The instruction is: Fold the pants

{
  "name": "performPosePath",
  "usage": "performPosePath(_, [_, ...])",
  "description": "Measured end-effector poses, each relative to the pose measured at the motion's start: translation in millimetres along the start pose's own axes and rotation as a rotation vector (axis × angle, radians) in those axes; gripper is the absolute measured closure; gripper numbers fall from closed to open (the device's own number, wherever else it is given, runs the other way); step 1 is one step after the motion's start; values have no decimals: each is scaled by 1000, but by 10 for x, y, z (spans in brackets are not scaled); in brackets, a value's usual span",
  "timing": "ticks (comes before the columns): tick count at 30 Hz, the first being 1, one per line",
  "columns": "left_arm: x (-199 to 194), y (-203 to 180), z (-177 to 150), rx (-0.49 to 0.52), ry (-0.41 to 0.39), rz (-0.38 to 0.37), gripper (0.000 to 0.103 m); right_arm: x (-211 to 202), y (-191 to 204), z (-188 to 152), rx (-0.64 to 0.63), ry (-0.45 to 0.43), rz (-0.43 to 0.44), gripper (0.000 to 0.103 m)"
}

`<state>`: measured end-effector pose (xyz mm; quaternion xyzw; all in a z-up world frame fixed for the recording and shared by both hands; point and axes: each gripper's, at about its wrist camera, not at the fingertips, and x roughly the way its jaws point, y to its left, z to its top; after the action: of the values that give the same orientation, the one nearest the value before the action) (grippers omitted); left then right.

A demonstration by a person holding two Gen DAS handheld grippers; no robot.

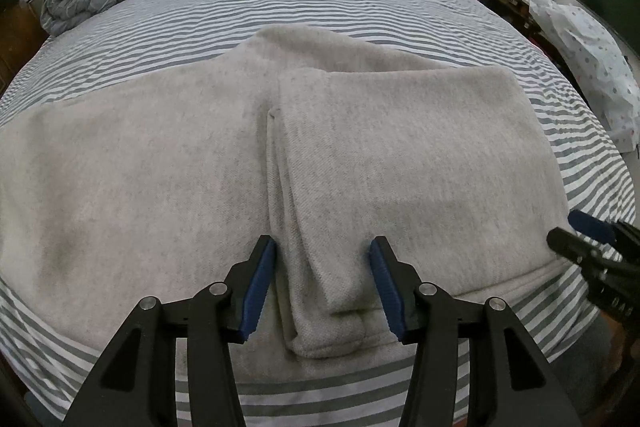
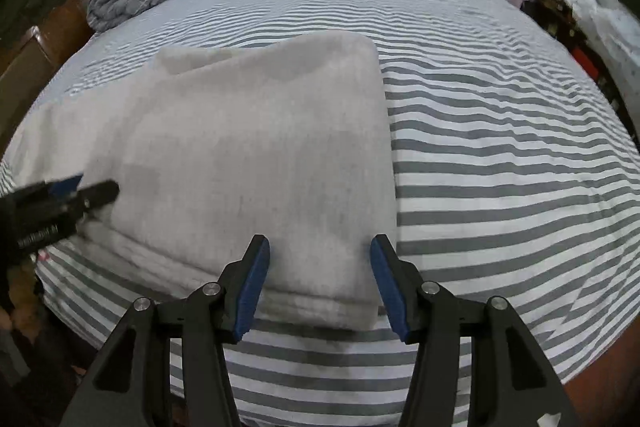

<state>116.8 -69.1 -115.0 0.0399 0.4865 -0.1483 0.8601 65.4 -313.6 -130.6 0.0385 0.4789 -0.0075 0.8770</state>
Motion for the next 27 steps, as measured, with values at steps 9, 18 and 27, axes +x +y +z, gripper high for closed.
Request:
performPosePath(9, [-147, 175, 19, -80, -1, -73, 50, -63, -117, -52, 101, -96, 103, 21])
performPosePath(18, [-819, 1006, -189, -283, -116, -29, 50, -97, -528, -170, 327, -163, 189, 18])
performPosePath(27, [-931, 2056, -533, -644, -118, -51, 50, -109, -663, -224, 426, -181, 144, 18])
